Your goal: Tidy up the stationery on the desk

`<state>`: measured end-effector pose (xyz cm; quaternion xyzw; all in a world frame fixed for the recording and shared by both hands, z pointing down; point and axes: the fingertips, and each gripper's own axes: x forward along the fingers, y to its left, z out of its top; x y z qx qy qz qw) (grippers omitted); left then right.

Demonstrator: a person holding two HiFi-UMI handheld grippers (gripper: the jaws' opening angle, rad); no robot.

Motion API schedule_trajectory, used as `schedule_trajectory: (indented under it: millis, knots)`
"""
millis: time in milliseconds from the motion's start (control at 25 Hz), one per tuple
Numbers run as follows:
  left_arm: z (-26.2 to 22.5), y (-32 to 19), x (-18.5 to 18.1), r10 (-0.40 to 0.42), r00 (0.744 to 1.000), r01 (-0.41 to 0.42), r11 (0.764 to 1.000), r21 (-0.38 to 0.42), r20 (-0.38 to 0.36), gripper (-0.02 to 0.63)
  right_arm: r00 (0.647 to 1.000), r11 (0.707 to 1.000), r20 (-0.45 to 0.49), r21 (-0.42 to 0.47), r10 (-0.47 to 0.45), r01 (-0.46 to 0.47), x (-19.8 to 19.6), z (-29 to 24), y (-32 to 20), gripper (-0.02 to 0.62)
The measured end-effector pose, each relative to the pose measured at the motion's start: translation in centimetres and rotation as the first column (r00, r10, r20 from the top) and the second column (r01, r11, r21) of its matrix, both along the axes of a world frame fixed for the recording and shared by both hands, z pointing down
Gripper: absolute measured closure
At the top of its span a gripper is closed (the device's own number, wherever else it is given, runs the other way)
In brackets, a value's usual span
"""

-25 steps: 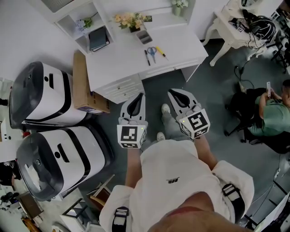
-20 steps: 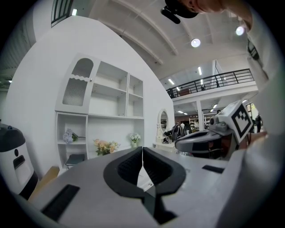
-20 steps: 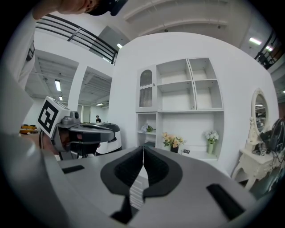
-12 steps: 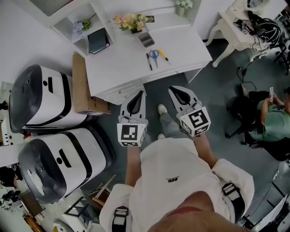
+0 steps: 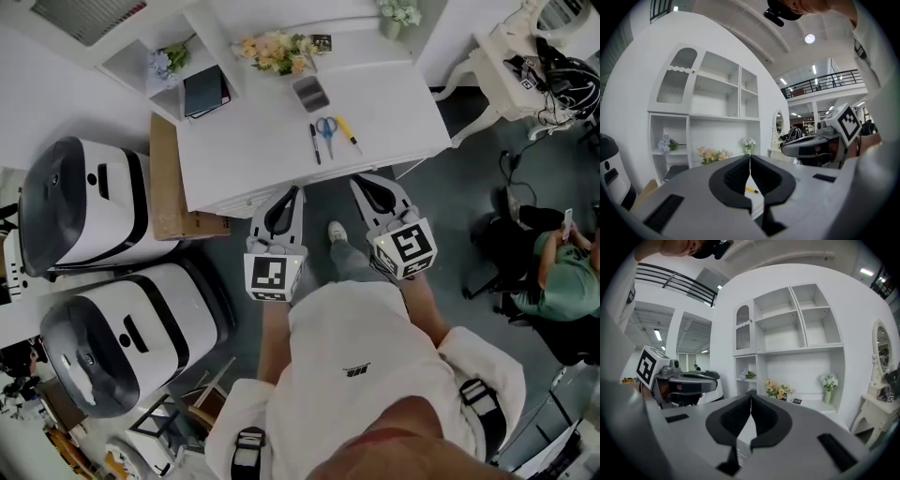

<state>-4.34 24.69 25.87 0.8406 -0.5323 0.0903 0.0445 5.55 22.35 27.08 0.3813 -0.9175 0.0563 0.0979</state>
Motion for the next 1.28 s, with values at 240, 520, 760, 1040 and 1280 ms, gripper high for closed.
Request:
schedule_trajectory:
  millis: [240,520,760,1040,1280]
  knots:
    - [1.0,-4.9,0.6,-0.023,1.0,0.023,1.0,-0.018,0.0,0.606,1.0,0.999,-0.007,-0.027,-0.021,0.02,0.7,1.2,-5.1,0.599]
    - [3.2,-10.0,1.2,-0.052,0.999,0.051,0.997,-0.051,-0.016,0.606,0.999,0.996,-0.018,-0.079,-0.04,0.038,1.7,3.9,-10.4,0.599]
    - [5.1,-13.2,1.5,-0.079,0.997,0.079,0.994,-0.075,0.001,0.606,0.997,0.99,-0.012,-0.12,-0.075,0.073,1.9,5.9,-13.6,0.599]
    - [7.6,-15.7,1.5,-0.074,0.997,0.075,0.989,-0.129,0.013,0.606,0.996,0.982,-0.028,-0.175,-0.082,0.076,1.6,8.8,-16.4,0.598]
    - [9.2,-17.9,2.2,-0.028,1.0,0.027,0.988,-0.152,-0.006,0.606,0.996,0.979,-0.057,-0.197,-0.067,0.055,1.7,11.0,-18.2,0.598]
